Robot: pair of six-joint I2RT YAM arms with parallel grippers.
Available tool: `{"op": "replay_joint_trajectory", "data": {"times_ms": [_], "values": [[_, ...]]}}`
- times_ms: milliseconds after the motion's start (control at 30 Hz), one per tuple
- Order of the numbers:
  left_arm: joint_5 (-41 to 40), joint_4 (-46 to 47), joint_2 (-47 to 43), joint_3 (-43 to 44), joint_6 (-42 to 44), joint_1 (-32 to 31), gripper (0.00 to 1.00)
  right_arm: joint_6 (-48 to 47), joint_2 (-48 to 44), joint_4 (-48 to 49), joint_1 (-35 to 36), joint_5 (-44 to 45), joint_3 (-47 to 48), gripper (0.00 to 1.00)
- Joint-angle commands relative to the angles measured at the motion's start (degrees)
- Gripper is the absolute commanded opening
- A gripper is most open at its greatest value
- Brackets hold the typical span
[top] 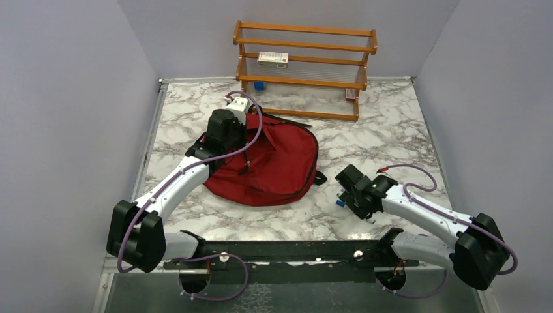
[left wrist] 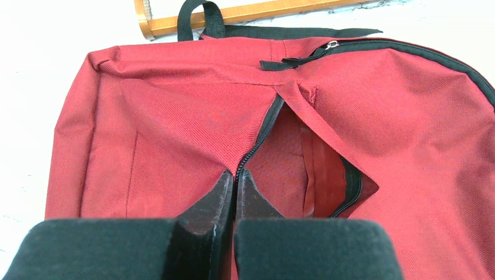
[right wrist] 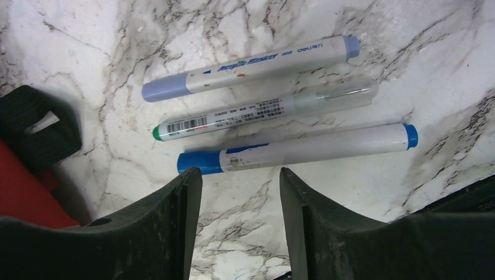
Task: Pack the student bag
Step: Pick up the stationery from the center of the board.
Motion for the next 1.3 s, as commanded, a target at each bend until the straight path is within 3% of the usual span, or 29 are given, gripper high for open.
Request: {"op": "replay_joint_trajectory", "data": {"times_ms": [0, 600, 967, 1267], "values": [[-0.86, 1.83, -0.76, 1.06, 0.53, 0.34, 0.00, 1.04, -0.44, 0.42, -0.28, -0.29, -1.87, 0.55], [-1.04, 1.83, -0.78, 1.06, 0.68, 0.41, 0.00, 1.22, 2.29, 4.23, -0.98, -0.09, -4.91, 0.54], [-0.86, 1.79, -0.63, 1.10, 0.70, 0.41, 0.00, 3.21, -4.66, -4.49, -0.99, 4.06, 1.44, 0.58], [-0.77, 1.62, -0.33, 1.21, 0.78, 0.41, 0.00, 6.64, -3.66, -5.25, -1.16, 2.99, -0.33, 0.58]]}}
